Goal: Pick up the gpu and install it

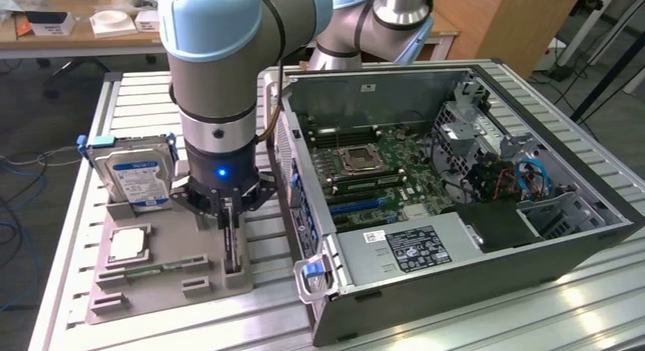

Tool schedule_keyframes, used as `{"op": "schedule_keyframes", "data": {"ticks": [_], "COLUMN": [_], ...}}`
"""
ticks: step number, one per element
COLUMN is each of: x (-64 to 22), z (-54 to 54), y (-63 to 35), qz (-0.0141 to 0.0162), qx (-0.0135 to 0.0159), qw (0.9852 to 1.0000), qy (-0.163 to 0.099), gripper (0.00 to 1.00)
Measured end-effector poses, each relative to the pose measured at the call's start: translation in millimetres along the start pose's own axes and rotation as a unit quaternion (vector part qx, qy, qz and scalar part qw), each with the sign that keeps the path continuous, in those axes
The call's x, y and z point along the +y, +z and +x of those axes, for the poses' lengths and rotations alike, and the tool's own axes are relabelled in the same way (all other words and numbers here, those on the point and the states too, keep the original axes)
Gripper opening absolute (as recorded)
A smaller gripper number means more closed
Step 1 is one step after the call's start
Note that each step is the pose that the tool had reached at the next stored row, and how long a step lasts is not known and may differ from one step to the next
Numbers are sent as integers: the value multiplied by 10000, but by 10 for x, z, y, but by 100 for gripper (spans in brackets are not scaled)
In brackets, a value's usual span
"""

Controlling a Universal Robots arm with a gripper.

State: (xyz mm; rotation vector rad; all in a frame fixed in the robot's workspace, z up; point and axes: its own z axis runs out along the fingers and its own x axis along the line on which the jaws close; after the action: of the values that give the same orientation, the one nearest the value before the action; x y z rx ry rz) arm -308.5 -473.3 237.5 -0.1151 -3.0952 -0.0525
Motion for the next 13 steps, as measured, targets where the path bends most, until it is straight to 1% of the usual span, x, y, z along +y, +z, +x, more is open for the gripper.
{"op": "schedule_keyframes", "data": {"ticks": [8, 13], "x": [0, 2], "z": [0, 3], "y": [-3, -59], "qz": [-1, -3], "qx": [-1, 0], "qw": [10000, 10000], "qy": [0, 0], "gripper": [26, 26]}}
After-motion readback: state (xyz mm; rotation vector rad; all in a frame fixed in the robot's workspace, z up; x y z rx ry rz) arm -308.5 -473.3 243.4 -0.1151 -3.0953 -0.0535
